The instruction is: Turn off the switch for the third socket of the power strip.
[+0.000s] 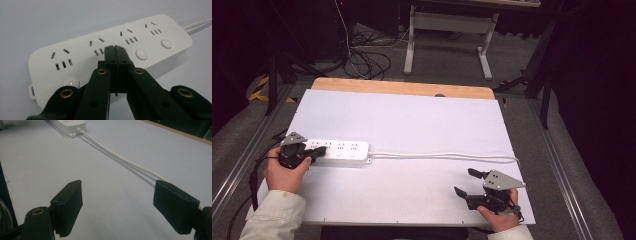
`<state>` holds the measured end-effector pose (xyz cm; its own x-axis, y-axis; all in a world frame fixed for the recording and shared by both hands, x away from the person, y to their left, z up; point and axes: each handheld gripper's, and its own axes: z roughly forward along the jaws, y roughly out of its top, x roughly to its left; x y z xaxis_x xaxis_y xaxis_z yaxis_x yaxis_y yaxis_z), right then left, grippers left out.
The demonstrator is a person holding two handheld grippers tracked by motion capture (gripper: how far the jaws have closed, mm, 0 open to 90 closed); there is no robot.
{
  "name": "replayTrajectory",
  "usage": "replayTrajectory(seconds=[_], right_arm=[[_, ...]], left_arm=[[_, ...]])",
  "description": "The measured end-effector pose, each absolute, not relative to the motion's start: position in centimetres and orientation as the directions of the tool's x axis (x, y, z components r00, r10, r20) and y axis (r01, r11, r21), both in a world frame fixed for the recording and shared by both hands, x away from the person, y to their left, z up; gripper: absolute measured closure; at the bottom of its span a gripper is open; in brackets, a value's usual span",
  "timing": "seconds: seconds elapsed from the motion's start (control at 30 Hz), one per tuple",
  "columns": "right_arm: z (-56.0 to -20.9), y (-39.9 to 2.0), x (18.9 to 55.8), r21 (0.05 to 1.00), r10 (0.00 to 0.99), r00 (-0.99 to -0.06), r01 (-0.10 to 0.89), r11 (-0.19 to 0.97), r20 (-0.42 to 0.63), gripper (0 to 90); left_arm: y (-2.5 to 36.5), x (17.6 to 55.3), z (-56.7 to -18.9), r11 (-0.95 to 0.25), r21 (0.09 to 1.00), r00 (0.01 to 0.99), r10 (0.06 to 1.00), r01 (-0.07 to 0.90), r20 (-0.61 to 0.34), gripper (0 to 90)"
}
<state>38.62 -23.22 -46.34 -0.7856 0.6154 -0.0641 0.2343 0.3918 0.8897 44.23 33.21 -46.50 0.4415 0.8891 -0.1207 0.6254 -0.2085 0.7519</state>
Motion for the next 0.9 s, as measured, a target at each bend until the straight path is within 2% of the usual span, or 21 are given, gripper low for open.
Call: replayTrajectory(seconds=[0.23, 0.53, 0.9], right_arm=[[-46.33, -23.19, 38.63, 0.890, 0.616, -0.786, 0.236, 0.390, -0.061, 23.7], [-46.31, -23.20, 38.60, 0.890, 0.615, -0.786, 0.233, 0.392, -0.065, 23.7], [-46.31, -23.19, 38.56, 0.892, 0.613, -0.787, 0.232, 0.389, -0.063, 23.7]], left_arm=[[32.99, 44.15, -46.89, -0.191, 0.766, 0.439, 0.889, 0.614, -0.131, 89.8], [32.66, 44.00, -47.00, -0.229, 0.770, 0.435, 0.898, 0.596, -0.070, 89.9], [32.49, 43.71, -47.30, -0.229, 0.780, 0.428, 0.902, 0.582, -0.054, 89.9]])
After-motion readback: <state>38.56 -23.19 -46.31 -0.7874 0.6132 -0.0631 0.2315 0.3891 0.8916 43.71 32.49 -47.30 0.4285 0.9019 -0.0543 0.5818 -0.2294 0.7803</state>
